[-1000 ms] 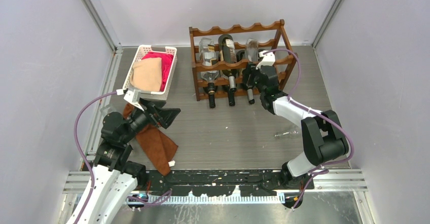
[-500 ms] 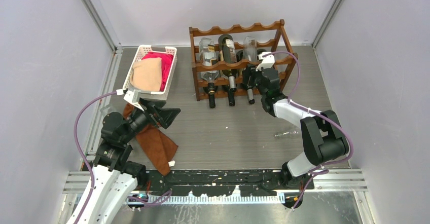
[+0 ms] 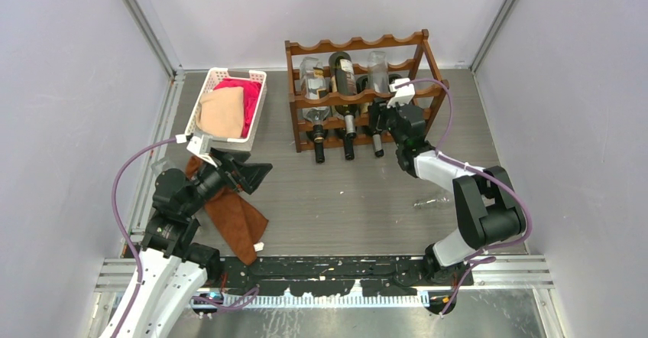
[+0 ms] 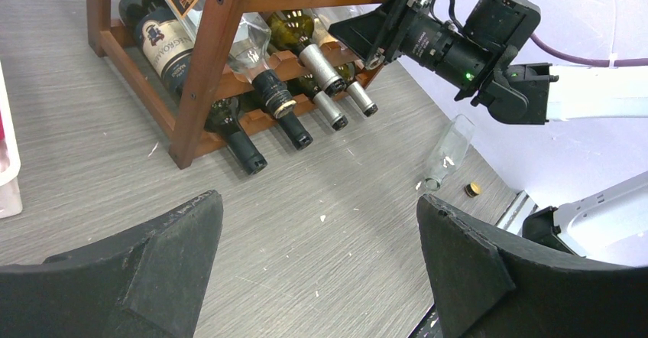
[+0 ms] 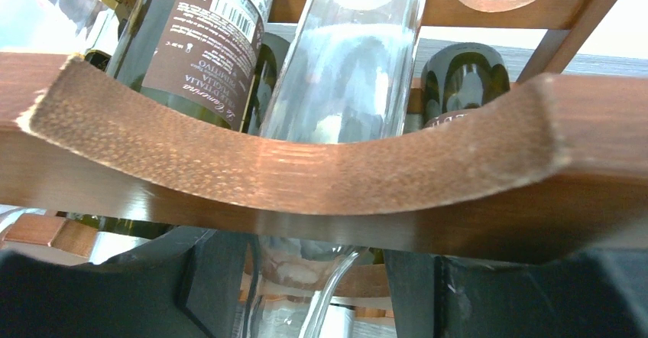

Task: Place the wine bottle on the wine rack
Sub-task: Place the wine bottle in the wine rack.

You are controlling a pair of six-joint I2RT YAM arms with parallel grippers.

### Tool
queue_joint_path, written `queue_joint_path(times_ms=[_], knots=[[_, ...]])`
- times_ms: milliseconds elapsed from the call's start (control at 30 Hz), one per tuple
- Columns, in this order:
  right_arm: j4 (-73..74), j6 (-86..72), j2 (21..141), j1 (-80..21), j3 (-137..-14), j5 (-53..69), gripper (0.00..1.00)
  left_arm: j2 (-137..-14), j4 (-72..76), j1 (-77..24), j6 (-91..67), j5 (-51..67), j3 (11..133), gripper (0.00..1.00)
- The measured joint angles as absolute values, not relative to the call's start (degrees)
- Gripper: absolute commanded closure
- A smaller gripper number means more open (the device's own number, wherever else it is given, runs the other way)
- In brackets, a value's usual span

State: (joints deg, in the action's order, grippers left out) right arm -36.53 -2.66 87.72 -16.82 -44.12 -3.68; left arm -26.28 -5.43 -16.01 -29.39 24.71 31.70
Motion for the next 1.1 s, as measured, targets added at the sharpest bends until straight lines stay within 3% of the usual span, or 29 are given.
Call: queue_joint_path(times_ms=[500, 867, 1100], knots=[[-37.8, -1.5, 88.9, -15.2, -44.3, -0.5, 0.61, -26.3, -5.4, -16.0, -29.4, 25.0, 31.8, 0.04], [-39.1, -1.3, 91.0, -14.9, -45.8, 0.2, 0.45, -26.0, -5.4, -16.0, -29.6, 25.1, 31.8, 0.04], [-39.2, -1.3, 91.1, -14.9, -45.8, 0.1, 0.4, -26.0, -5.4, -16.0, -29.7, 25.3, 31.8, 0.04]])
